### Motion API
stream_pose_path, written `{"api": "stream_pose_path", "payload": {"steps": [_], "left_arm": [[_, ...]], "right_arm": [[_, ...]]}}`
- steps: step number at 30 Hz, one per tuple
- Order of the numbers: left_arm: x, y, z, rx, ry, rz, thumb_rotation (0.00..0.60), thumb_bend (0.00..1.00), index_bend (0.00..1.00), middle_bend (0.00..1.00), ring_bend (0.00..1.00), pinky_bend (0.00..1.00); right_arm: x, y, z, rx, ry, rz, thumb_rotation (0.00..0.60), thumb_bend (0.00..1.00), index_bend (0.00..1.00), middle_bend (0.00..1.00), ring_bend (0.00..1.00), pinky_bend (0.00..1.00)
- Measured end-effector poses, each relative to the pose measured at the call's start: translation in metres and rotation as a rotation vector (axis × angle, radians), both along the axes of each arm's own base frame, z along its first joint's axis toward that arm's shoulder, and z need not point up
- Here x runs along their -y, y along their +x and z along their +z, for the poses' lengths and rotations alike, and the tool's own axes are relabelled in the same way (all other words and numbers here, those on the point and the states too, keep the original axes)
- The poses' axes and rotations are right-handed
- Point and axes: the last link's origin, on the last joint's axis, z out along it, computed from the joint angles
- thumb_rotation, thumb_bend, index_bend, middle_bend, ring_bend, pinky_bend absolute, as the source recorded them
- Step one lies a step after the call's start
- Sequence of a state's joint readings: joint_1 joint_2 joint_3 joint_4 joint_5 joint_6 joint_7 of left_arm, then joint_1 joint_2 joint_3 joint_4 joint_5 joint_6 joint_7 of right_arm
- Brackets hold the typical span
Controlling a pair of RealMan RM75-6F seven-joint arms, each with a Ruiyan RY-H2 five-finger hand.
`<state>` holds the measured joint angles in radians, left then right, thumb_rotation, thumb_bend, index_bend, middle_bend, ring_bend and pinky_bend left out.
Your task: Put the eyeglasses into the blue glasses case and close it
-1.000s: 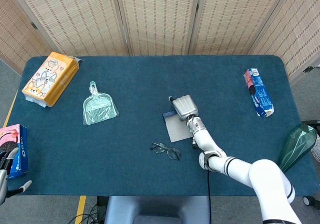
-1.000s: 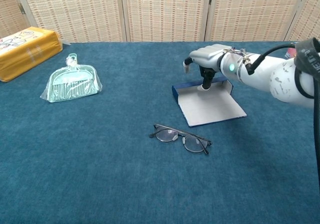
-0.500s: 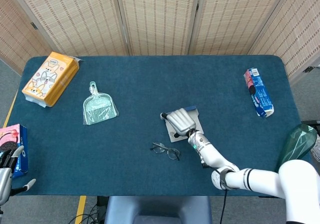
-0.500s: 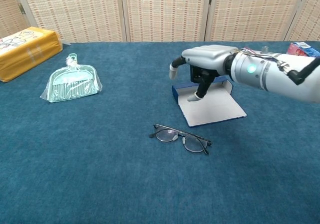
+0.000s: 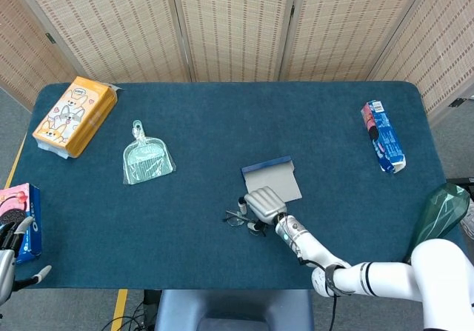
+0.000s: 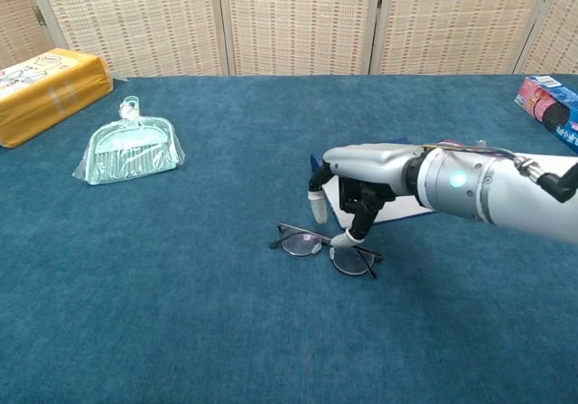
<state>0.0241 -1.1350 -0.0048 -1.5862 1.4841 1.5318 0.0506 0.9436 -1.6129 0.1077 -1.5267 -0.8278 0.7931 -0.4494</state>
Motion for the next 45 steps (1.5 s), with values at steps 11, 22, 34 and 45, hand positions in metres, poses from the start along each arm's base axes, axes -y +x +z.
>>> {"api": "stream_pose_path", "payload": {"steps": [11, 22, 34, 45], "left_arm": [[0.0, -0.002, -0.001, 0.0, -0.003, 0.001, 0.6, 0.16, 0.09, 0.15, 0.11, 0.28], [0.001, -0.003, 0.0, 0.0, -0.001, 0.003, 0.6, 0.16, 0.09, 0.15, 0.11, 0.28], [0.001, -0.004, -0.002, 0.003, -0.004, 0.004, 0.6, 0.16, 0.09, 0.15, 0.11, 0.28], [0.001, -0.005, -0.003, 0.002, -0.005, 0.007, 0.6, 0.16, 0.09, 0.15, 0.11, 0.28]], "right_arm": [[-0.003, 0.0, -0.007, -0.044, 0.002, -0.021, 0.6, 0.32, 0.48, 1.0, 1.0, 0.85], [-0.002, -0.001, -0.012, -0.066, 0.007, -0.025, 0.6, 0.36, 0.52, 1.0, 1.0, 0.85], [-0.003, -0.004, -0.011, -0.067, 0.011, -0.031, 0.6, 0.5, 0.55, 1.0, 1.0, 0.85], [0.005, -0.014, 0.007, -0.078, -0.032, -0.019, 0.6, 0.52, 0.55, 1.0, 1.0, 0.85]]}}
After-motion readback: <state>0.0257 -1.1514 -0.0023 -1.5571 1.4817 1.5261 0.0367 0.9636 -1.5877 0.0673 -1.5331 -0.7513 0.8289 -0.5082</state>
